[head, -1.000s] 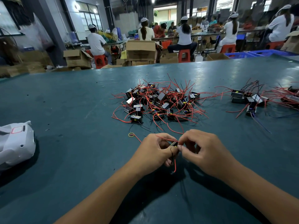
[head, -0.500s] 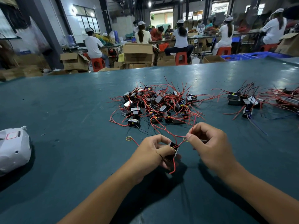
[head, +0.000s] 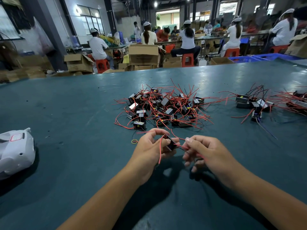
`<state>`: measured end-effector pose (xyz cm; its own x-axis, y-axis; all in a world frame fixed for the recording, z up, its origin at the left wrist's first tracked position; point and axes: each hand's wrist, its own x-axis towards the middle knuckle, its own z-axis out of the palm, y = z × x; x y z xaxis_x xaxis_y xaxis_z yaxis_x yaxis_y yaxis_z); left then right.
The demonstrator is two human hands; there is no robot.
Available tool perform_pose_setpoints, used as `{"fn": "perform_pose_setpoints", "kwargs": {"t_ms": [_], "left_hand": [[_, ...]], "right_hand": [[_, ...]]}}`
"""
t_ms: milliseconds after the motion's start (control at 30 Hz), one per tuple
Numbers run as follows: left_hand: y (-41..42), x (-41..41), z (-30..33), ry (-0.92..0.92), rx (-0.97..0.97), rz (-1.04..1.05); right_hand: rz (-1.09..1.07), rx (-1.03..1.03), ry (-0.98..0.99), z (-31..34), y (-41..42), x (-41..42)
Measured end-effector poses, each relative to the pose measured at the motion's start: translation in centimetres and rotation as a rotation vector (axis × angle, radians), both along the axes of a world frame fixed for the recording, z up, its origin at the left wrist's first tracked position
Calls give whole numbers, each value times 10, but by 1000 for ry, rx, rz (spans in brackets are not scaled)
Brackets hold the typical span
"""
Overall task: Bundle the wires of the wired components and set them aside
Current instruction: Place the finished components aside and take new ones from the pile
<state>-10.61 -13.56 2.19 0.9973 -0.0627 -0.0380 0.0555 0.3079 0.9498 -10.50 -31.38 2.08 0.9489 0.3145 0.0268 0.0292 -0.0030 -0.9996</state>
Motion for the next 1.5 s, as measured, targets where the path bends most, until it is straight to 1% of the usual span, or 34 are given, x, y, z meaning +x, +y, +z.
{"fn": "perform_pose_setpoints", "kwargs": {"t_ms": [67, 133, 300, 333, 433, 467, 533, 633, 700, 800, 867, 1000, 1067, 1167, 1267, 1400, 1467, 1500], "left_hand": [[-1, 1, -2, -21, 79, 6], [-1, 1, -6, -37, 188, 10], [3, 4, -12, -101, 416, -16], [3, 3, -13, -126, 494, -21], [9, 3, -18, -285, 910, 8], [11, 3, -18, -332, 990, -3], [15, 3, -17, -387, 1062, -47], [22, 8, -15, -453, 1183, -34], [25, 10, -16, -451, 1189, -35], [28, 13, -15, -439, 1187, -83], [32, 13, -12, -419, 1158, -149], [44, 11, -4, -325, 1081, -410], [48, 9, 1, -297, 1052, -480], [50, 8, 5, -304, 1067, -493], [52, 6, 7, -274, 1070, -547], [58, 4, 12, -274, 1125, -610], [61, 4, 14, -302, 1150, -581], [61, 5, 15, -318, 1164, -528]], "right_hand": [[75, 95, 96, 1, 4, -2], [77, 168, 143, 0, 3, -1], [62, 181, 196, 3, -5, 5], [66, 171, 192, 3, -7, 6], [67, 85, 144, 0, -12, 8], [58, 44, 143, -2, -13, 10], [33, -59, 150, -3, -17, 12], [34, -235, 128, -2, -24, 16], [37, -320, 87, -2, -28, 19], [31, -367, 27, -1, -30, 23], [22, -351, 20, -1, -31, 25], [27, -246, 62, -1, -33, 26], [32, -210, 71, -1, -32, 26], [17, -183, 53, -2, -31, 25], [-27, -149, 31, -3, -30, 25], [-63, -42, 51, -1, -31, 26], [-48, -16, 63, 0, -31, 26], [-45, -12, 65, 0, -30, 26]]}}
